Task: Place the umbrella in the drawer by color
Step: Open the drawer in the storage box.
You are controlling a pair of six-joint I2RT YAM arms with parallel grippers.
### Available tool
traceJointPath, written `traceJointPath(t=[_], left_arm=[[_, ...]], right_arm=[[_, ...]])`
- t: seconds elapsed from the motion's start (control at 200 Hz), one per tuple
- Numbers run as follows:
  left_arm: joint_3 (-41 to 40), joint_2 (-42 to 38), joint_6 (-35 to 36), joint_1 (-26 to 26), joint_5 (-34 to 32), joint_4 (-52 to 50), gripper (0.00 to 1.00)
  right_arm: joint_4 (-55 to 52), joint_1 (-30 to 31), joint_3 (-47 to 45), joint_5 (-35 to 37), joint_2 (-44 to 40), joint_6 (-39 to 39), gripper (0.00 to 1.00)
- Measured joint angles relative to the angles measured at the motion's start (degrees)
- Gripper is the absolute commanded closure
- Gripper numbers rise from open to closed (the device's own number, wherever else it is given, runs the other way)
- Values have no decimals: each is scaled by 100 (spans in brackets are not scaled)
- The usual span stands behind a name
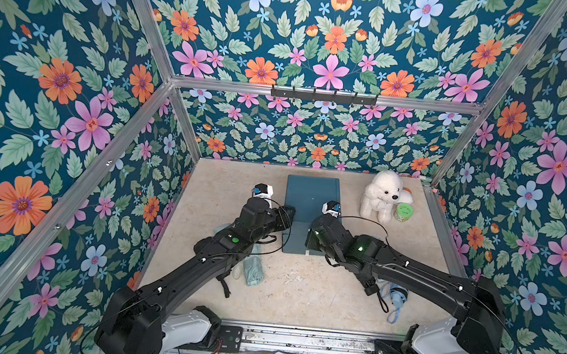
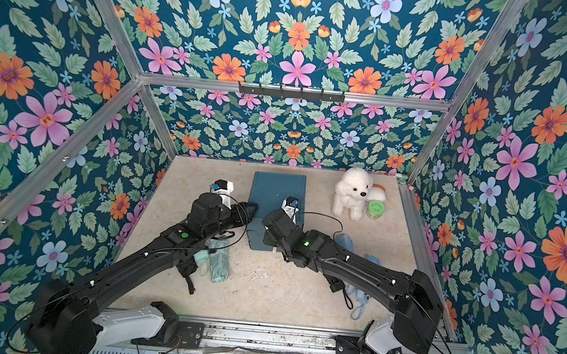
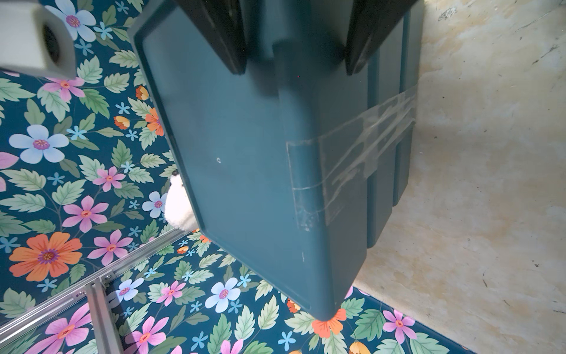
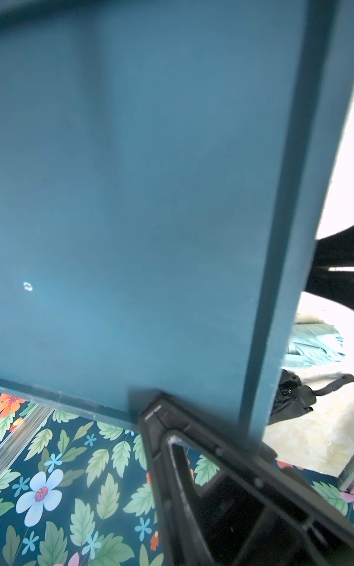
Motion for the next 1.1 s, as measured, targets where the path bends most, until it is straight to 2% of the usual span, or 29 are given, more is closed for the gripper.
traceJointPath(t=[0.195,0.35,0.66,1.095], left_arm=[[-17,68,-13,-2,-52,125,48],[-118,44,-61,-7,-144,284,53],[-164,17,-63,-11,-374,369,57],[-306,55,-323,-11,-437,699,60]], right_arm=[[136,-55,-68,46,13,-48,100],[599,-17,-457,22,-173,-105,100],[313,909,-754,612,-549,61,100],[151,1862,-1530,852,-1388,828,100]])
